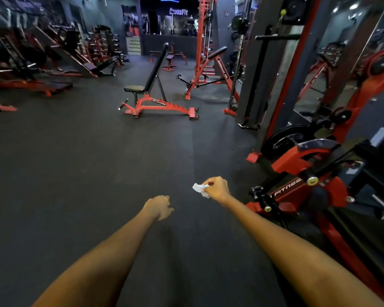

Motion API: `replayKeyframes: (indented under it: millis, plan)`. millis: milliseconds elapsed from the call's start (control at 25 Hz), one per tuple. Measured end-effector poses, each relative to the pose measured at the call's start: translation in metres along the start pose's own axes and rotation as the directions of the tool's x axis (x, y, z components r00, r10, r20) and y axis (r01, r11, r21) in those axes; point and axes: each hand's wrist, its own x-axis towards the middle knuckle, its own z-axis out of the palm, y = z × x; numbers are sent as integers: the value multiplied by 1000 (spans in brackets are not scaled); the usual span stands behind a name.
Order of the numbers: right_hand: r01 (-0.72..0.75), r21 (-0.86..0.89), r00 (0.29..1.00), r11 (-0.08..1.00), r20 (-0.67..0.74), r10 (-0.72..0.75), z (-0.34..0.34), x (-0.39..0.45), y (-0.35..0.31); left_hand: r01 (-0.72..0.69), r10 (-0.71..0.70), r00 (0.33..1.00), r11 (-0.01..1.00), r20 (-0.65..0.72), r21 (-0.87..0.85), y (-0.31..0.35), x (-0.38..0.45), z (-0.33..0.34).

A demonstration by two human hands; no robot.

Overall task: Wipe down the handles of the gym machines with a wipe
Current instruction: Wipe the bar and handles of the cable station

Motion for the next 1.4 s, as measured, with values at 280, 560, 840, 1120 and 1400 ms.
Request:
replayKeyframes:
  millis: [280,560,840,1120,1400]
  plan:
    - [-10,16,995,1000,-94,11,-11,210,-63,-89,89,991,996,-104,8,-37,210,-134]
    - [10,-2,984,1000,-176,-11,-37,424,-69,-181,173,967,983,-190,-29,-25,430,-226]
    - [25,-18,973,1000,-227,-29,-79,655,-84,-226,232,953,973,-195,54,-4,641,-319]
    - [20,-26,961,999,-275,-26,-92,862,-87,-263,276,941,961,-195,89,-3,843,-379]
    - [-47,-3,893,999,-447,40,-157,1036,-87,-405,429,878,903,-214,146,41,1049,-473]
